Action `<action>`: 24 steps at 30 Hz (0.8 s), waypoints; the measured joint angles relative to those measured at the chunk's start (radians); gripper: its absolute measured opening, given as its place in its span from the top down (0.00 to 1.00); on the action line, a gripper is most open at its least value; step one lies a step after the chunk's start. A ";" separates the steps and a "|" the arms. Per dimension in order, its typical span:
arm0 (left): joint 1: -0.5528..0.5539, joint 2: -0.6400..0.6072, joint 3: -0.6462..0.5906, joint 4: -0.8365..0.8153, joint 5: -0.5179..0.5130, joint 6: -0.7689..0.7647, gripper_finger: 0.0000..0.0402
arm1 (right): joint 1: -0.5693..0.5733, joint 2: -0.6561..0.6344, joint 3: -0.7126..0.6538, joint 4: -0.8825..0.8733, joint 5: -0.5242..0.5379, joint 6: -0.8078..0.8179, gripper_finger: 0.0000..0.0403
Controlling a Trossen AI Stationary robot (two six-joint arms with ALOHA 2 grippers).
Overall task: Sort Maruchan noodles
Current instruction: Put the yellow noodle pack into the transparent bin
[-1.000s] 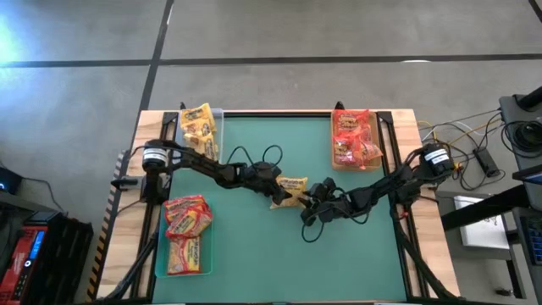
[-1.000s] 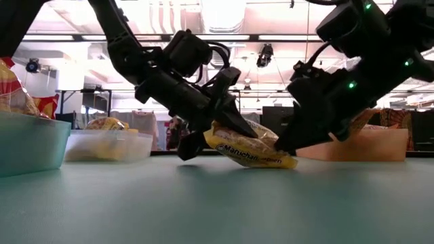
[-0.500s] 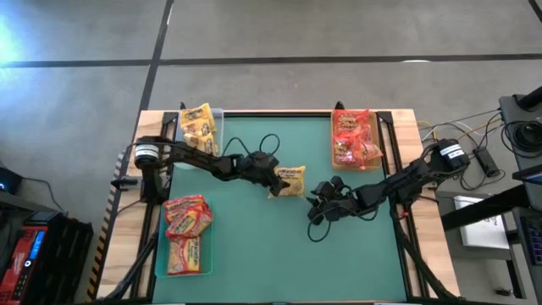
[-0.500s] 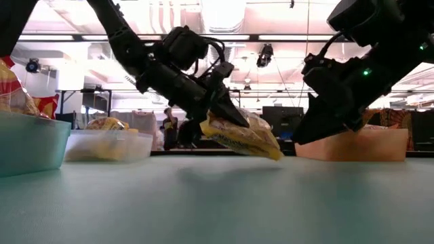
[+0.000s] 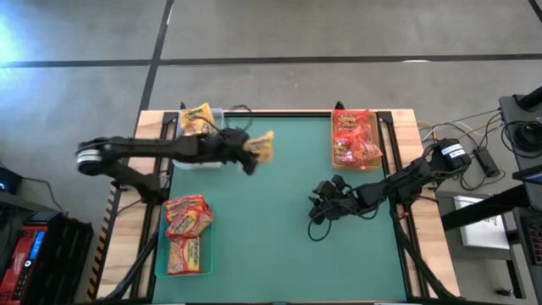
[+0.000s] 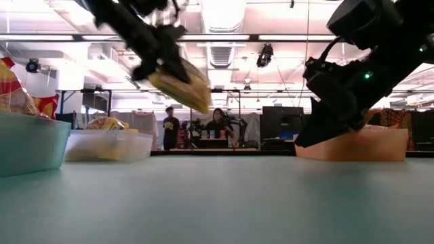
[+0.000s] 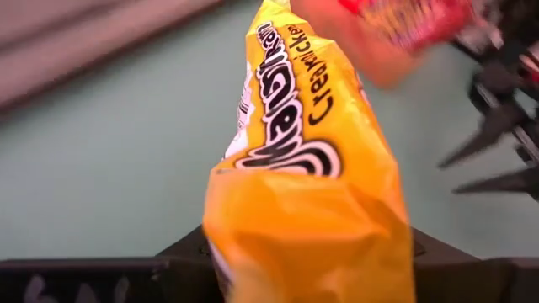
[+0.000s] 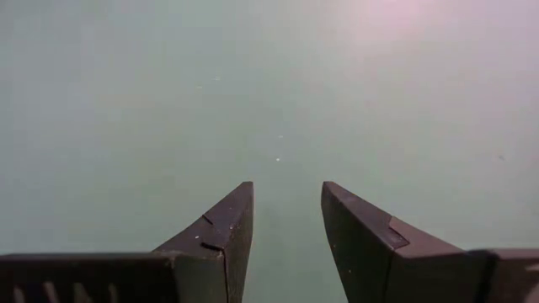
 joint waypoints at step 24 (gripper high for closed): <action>0.027 -0.379 -0.044 -0.834 -0.371 -0.152 0.65 | -0.006 0.000 -0.012 0.000 0.053 -0.028 0.67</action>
